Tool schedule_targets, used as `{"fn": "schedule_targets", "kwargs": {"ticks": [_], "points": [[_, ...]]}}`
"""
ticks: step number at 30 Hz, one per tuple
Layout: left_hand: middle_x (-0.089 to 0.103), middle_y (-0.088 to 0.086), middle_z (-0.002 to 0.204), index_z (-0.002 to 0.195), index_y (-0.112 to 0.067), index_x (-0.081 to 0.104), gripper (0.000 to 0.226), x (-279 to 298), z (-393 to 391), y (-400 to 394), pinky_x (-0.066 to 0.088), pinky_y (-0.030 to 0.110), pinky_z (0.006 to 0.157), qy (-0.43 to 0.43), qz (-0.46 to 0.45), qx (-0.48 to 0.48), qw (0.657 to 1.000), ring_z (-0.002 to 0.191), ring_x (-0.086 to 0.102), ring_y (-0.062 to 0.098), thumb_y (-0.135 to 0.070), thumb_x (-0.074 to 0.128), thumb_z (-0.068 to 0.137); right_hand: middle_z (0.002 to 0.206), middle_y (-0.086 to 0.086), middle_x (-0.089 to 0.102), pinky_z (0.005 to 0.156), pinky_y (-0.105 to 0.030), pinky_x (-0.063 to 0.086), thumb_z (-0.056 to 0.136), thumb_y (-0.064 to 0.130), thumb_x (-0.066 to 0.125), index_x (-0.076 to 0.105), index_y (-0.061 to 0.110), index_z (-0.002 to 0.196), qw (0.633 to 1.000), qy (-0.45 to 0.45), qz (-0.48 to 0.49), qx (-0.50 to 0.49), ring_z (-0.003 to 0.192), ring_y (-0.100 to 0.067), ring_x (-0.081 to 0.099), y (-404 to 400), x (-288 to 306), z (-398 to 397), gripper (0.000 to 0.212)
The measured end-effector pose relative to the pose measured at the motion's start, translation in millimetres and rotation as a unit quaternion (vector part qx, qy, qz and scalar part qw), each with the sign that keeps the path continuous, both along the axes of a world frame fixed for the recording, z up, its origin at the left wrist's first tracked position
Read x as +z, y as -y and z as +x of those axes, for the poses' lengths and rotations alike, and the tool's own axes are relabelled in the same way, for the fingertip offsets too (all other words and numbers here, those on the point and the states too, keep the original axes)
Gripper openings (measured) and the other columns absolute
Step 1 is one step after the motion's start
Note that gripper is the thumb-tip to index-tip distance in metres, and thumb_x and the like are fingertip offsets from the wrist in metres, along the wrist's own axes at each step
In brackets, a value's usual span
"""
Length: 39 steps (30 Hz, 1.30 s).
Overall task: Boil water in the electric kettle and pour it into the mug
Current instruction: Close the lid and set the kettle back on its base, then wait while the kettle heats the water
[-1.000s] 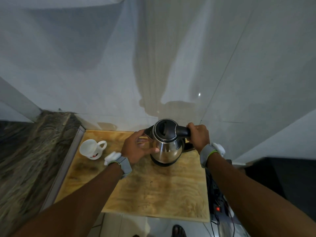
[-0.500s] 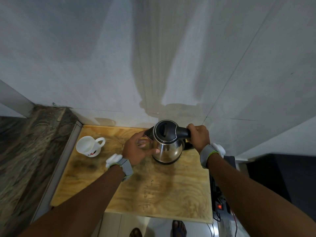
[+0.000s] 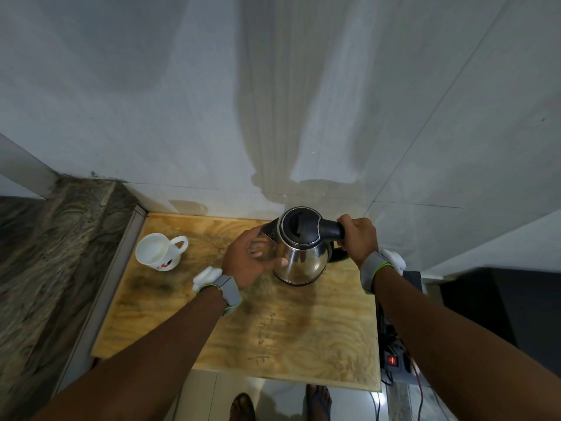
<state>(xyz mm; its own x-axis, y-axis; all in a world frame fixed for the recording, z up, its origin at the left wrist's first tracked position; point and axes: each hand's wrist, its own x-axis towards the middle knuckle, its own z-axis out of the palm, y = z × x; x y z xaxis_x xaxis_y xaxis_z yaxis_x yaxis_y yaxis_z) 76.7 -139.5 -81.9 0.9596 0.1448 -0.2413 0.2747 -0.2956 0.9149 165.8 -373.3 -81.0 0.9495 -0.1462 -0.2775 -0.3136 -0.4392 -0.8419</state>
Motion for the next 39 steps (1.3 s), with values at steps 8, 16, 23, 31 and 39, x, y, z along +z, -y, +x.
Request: {"fn": "schedule_targets", "kwargs": {"ticks": [8, 16, 23, 31, 39], "points": [[0.063, -0.004, 0.126, 0.136, -0.028, 0.057, 0.081, 1, -2, -17, 0.055, 0.035, 0.095, -0.005, 0.009, 0.017, 1.000, 0.113, 0.064, 0.015, -0.024, 0.094, 0.063, 0.063, -0.027, 0.066, 0.072, -0.042, 0.052, 0.087, 0.032, 0.053, 0.067, -0.005, 0.061, 1.000, 0.002, -0.001, 0.015, 0.071, -0.041, 0.065, -20, 1, 5, 0.047], [0.062, -0.006, 0.125, 0.135, -0.032, 0.055, 0.081, 4, -3, -34, 0.055, 0.035, 0.096, -0.015, 0.011, 0.027, 0.999, 0.115, 0.063, 0.015, -0.027, 0.093, 0.064, 0.070, -0.035, 0.063, 0.076, -0.046, 0.052, 0.088, 0.033, 0.051, 0.063, -0.013, 0.066, 0.999, 0.003, 0.006, 0.047, 0.075, -0.046, 0.062, -42, 4, 13, 0.052], [0.050, -0.006, 0.138, 0.141, -0.037, 0.046, 0.082, 18, -1, -33, 0.050, 0.032, 0.095, 0.008, 0.045, 0.022, 0.999, 0.122, 0.054, 0.012, -0.057, 0.080, 0.069, 0.074, -0.010, 0.069, 0.078, -0.034, 0.044, 0.091, 0.052, 0.050, 0.066, 0.018, 0.063, 0.999, 0.016, 0.008, 0.034, 0.077, -0.029, 0.063, -37, 7, 8, 0.046], [0.053, -0.004, 0.122, 0.130, -0.031, 0.060, 0.049, 54, 14, -26, 0.048, 0.034, 0.095, 0.145, 0.213, -0.012, 0.966, 0.111, 0.052, 0.017, -0.035, 0.075, 0.084, 0.092, -0.002, 0.066, 0.087, -0.045, 0.049, 0.097, 0.036, 0.047, 0.063, 0.021, 0.098, 0.990, 0.128, -0.055, 0.021, 0.090, -0.025, 0.061, -12, 24, -25, 0.022], [0.056, -0.004, 0.118, 0.125, -0.037, 0.063, 0.042, 83, 40, -6, 0.043, 0.040, 0.094, 0.152, 0.342, -0.160, 0.914, 0.114, 0.051, 0.024, -0.038, 0.070, 0.083, 0.074, 0.013, 0.061, 0.091, -0.048, 0.043, 0.088, 0.046, 0.051, 0.026, 0.040, 0.147, 0.961, 0.150, -0.184, 0.144, 0.088, -0.016, 0.059, 7, 24, -73, 0.064]]}}
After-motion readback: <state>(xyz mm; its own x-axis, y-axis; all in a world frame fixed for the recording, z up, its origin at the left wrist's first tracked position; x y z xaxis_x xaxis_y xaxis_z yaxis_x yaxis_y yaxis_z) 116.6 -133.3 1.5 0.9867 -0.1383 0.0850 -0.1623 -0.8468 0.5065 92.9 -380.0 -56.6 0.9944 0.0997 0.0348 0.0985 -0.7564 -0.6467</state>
